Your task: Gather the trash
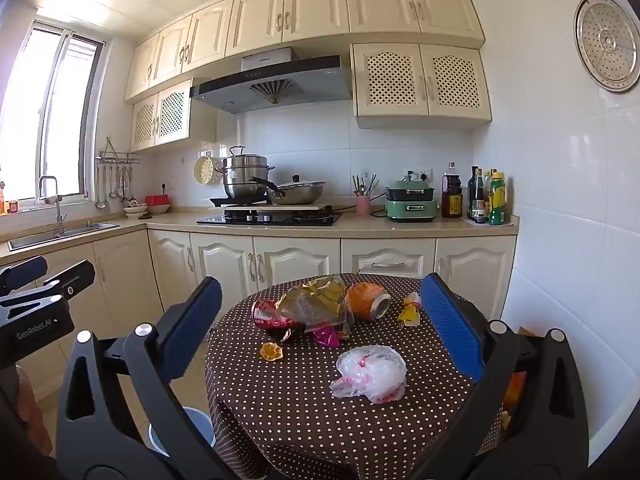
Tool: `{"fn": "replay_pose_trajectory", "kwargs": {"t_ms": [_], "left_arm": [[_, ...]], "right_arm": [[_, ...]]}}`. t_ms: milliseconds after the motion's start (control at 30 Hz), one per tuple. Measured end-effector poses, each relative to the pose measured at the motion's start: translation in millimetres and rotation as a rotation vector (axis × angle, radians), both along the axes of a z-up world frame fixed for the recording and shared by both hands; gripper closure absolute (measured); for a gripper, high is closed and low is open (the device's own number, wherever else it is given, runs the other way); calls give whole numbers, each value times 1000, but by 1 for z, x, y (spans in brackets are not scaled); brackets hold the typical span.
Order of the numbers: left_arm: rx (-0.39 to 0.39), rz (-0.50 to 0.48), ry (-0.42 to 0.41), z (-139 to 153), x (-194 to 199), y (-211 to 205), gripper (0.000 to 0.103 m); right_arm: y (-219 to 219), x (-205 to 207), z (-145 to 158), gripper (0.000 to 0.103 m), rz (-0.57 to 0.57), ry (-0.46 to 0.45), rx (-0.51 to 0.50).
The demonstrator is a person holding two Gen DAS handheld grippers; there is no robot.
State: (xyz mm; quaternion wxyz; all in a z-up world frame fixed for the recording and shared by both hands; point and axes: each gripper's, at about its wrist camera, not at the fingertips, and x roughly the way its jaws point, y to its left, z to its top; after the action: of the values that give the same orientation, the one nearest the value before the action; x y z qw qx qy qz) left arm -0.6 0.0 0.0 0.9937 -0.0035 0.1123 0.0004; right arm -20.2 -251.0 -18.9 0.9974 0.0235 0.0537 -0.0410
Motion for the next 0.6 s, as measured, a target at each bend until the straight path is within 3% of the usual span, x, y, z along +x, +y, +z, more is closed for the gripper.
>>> {"fn": "replay_pose_trajectory", "kwargs": {"t_ms": [600], "left_arm": [[-5, -2, 11, -3, -1, 2, 19]], "right_arm": [[-1, 0, -2, 6, 1, -6, 1]]}}
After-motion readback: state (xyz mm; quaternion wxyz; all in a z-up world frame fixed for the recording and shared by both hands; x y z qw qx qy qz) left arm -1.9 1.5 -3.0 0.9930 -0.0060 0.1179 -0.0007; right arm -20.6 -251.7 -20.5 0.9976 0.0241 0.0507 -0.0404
